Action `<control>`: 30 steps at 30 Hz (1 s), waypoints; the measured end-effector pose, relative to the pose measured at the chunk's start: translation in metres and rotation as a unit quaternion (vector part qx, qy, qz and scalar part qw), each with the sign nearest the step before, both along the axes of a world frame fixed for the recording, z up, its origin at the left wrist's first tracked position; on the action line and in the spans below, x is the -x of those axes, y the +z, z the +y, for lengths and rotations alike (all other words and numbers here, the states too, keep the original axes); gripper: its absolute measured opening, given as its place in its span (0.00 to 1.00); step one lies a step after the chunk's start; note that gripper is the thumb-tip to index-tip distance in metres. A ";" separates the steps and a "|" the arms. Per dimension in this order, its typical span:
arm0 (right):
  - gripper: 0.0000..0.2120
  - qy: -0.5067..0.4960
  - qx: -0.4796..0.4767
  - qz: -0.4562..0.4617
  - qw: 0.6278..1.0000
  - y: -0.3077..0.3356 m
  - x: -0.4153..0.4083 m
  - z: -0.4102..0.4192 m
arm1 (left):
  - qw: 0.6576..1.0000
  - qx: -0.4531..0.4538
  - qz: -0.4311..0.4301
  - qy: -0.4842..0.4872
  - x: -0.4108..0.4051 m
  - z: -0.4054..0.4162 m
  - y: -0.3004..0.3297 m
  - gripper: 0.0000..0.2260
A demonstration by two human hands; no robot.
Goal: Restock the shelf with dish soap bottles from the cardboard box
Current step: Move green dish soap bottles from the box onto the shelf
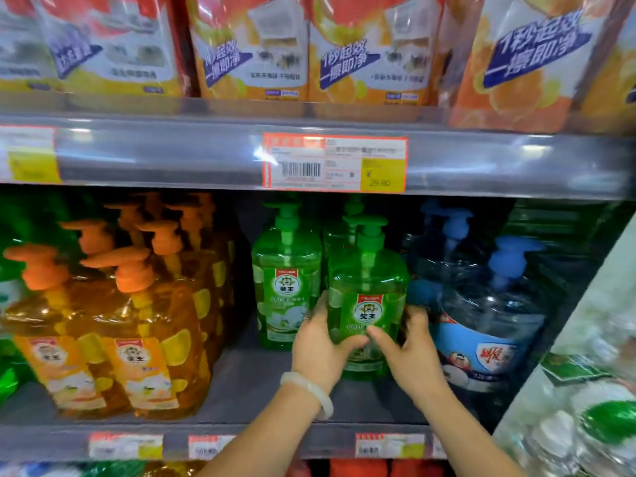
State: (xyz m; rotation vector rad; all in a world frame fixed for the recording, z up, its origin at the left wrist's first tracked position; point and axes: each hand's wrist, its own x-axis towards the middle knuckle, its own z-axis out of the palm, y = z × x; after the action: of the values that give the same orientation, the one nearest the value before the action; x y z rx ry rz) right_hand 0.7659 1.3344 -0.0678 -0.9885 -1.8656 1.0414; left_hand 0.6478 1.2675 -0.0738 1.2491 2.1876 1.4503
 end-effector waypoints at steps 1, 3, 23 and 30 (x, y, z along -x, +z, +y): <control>0.28 -0.001 -0.006 -0.011 1.000 0.000 0.001 -0.002 | 1.000 0.007 0.014 0.011 0.001 0.000 -0.001 0.39; 0.29 -0.009 -0.012 -0.022 1.000 -0.002 0.001 -0.006 | 0.999 0.029 0.022 0.033 0.001 -0.001 -0.005 0.37; 0.32 -0.043 -0.002 -0.037 0.998 -0.002 0.026 0.016 | 0.991 0.055 0.007 0.125 -0.003 0.017 -0.007 0.14; 0.32 -0.048 0.013 -0.043 0.998 0.000 0.030 0.017 | 0.991 0.067 0.009 0.116 0.000 0.022 -0.002 0.13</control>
State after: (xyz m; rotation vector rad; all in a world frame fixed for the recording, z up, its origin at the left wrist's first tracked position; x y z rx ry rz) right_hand 0.7361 1.3517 -0.0675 -1.1427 -1.8579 0.9815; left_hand 0.6474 1.2892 -0.0759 0.9953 2.4664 1.3474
